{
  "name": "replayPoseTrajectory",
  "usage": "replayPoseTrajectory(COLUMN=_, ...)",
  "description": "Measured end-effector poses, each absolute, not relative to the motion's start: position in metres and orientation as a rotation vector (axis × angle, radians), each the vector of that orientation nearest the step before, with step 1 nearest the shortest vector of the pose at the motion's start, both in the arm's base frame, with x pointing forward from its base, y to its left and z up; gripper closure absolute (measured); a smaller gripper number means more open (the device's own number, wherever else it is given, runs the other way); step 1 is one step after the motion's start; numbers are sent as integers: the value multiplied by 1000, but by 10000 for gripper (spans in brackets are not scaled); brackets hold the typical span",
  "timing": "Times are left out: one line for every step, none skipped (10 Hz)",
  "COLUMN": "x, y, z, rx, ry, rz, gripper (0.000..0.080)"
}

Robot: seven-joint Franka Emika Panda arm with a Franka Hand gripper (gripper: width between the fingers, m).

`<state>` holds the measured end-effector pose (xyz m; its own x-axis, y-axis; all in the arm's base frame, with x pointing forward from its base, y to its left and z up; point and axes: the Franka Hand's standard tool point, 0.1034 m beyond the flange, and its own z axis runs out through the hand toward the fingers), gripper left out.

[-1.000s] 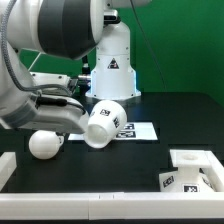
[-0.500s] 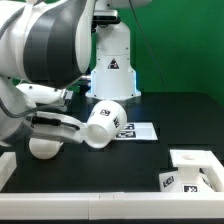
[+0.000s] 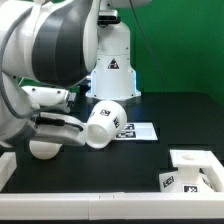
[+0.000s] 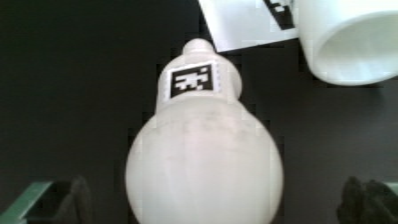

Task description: Assemble lamp

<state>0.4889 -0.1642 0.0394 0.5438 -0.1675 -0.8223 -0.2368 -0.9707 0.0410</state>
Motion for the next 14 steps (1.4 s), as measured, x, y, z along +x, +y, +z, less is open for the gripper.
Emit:
replayPoseTrajectory(x=487, y=-168, z=38, rx=-2692, ry=352, rz=1423, gripper=101)
replayPoseTrajectory(x=486, y=-171, z=35, rx=-2699, ry=359, rz=1415, gripper=101)
replayPoseTrajectory(x=483, y=-171, z=30, rx=-2704, ry=359, rz=1412, gripper=101)
replayPoseTrajectory(x=482, y=-169, z=29, rx=-2704, ry=356, rz=1414, gripper=101)
replayPoseTrajectory(x=483, y=-169, z=29, rx=-2707, ry=356, rz=1411, gripper=101)
replayPoseTrajectory(x=483, y=-169, z=29, rx=-2706, ry=355, rz=1412, gripper=101)
replayPoseTrajectory(x=484, y=-169, z=29, rx=-2710, ry=353, rz=1410, gripper=101)
replayPoseTrajectory(x=485, y=-168, z=28, rx=-2715, ry=350, rz=1404, gripper=101)
replayPoseTrajectory(x=485, y=-168, z=28, rx=-2714, ry=349, rz=1405, gripper=185)
replayPoseTrajectory(x=485, y=-168, z=28, rx=-2714, ry=349, rz=1405, gripper=185)
replayPoseTrajectory(x=485, y=-168, z=28, rx=-2714, ry=349, rz=1405, gripper=323)
replayPoseTrajectory(x=485, y=-168, z=28, rx=-2714, ry=349, rz=1405, gripper=504)
replayPoseTrajectory(x=485, y=-167, z=28, rx=-2714, ry=349, rz=1406, gripper=652)
replayPoseTrajectory(x=485, y=-167, z=28, rx=-2713, ry=349, rz=1406, gripper=652)
